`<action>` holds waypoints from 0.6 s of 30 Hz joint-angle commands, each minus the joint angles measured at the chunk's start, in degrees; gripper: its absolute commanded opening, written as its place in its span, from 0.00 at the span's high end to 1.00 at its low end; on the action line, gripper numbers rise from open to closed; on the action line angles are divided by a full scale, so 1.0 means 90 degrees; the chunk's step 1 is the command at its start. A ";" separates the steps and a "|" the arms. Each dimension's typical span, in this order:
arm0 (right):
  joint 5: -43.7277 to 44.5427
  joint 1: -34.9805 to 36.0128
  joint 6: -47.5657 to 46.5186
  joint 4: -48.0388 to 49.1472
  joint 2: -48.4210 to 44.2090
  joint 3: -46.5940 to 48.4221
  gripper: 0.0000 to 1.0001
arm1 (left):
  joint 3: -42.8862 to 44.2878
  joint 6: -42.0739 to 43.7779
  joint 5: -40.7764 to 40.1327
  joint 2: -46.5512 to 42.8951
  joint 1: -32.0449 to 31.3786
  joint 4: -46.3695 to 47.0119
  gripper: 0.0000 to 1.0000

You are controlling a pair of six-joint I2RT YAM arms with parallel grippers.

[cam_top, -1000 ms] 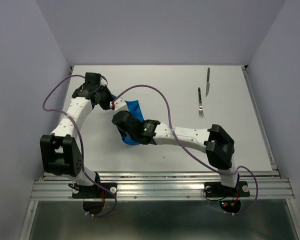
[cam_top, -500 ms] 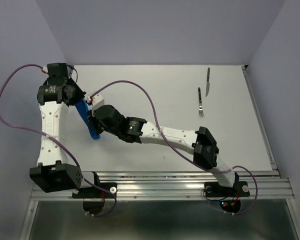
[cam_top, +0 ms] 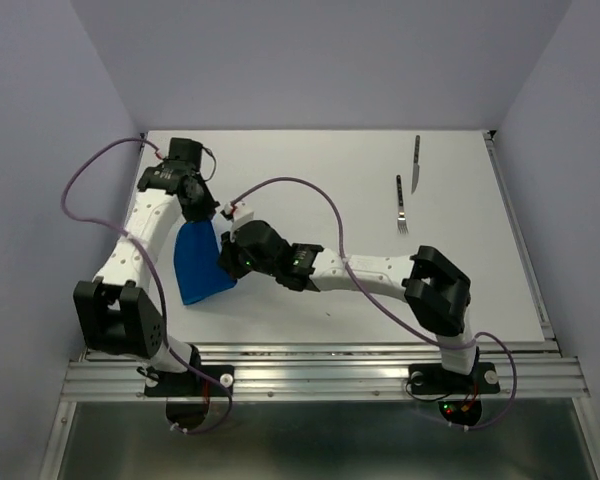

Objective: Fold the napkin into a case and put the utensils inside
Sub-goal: Turn over the upper triangle folded napkin at the center of the board.

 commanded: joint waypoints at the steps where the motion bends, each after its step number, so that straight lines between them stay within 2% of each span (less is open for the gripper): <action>1: -0.0698 0.0083 0.0554 0.0066 -0.0728 -0.1204 0.99 | -0.0173 -0.0399 -0.0388 0.0470 -0.0450 0.2333 1.00; 4: -0.0521 -0.0113 0.0787 0.0289 -0.1148 -0.2132 0.99 | -0.0183 -0.0477 -0.0377 0.0852 -0.0821 0.2538 1.00; 9: -0.0053 -0.0259 0.0876 0.0359 -0.1588 -0.3002 0.99 | -0.0173 -0.0575 -0.0290 0.1126 -0.1203 0.2733 1.00; 13: -0.0111 -0.0259 0.0691 0.0310 -0.1706 -0.2965 0.99 | -0.0066 -0.0458 -0.0319 0.0999 -0.1203 0.2695 1.00; 18: -0.0433 -0.0114 0.0389 -0.0002 -0.1200 -0.2058 0.99 | 0.0431 0.0001 -0.0622 0.0775 -0.1018 0.2198 1.00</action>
